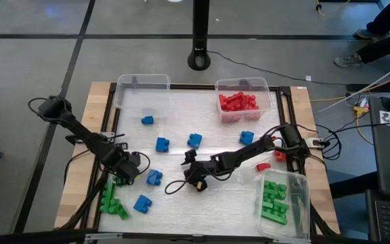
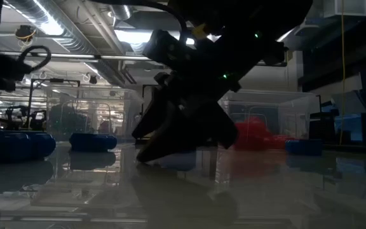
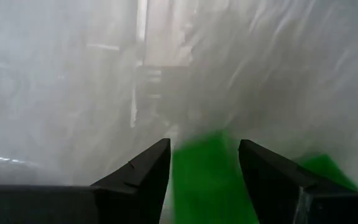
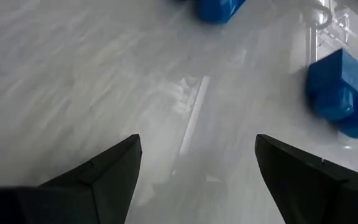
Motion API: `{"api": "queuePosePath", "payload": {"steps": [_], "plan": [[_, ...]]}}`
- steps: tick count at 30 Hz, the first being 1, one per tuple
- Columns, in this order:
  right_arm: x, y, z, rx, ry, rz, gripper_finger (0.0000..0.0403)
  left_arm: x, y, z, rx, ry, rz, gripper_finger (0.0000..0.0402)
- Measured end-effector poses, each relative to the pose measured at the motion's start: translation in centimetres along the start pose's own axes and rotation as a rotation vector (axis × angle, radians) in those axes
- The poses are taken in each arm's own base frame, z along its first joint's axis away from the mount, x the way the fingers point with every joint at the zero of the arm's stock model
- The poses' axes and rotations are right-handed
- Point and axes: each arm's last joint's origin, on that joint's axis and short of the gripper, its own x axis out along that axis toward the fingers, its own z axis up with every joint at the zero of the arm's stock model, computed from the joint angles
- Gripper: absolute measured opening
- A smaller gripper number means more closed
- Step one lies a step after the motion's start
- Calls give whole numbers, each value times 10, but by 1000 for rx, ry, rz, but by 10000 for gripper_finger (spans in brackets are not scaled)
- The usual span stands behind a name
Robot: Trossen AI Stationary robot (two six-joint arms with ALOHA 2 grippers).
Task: Sort blocks
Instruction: Put the green game piece into the bottom right transparent bin
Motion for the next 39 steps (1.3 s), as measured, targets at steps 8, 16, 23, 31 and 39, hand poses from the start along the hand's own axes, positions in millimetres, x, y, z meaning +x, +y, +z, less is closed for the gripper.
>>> {"api": "queuePosePath", "payload": {"steps": [8, 16, 23, 31, 39], "plan": [[2, 0, 0, -18, -18, 1, 314, 16, 1, -2, 33, -27, -28, 182], [2, 0, 1, -20, -26, 6, 314, -11, -2, 13, -17, -51, -51, 182], [2, 0, 1, -20, -26, 6, 314, -43, 0, 15, -171, 22, -1, 182], [2, 1, 0, -19, -24, 8, 314, -47, -24, 4, -147, 102, -204, 182], [2, 1, 0, -18, -24, 9, 314, -36, -37, -20, 18, 72, -166, 182]]}}
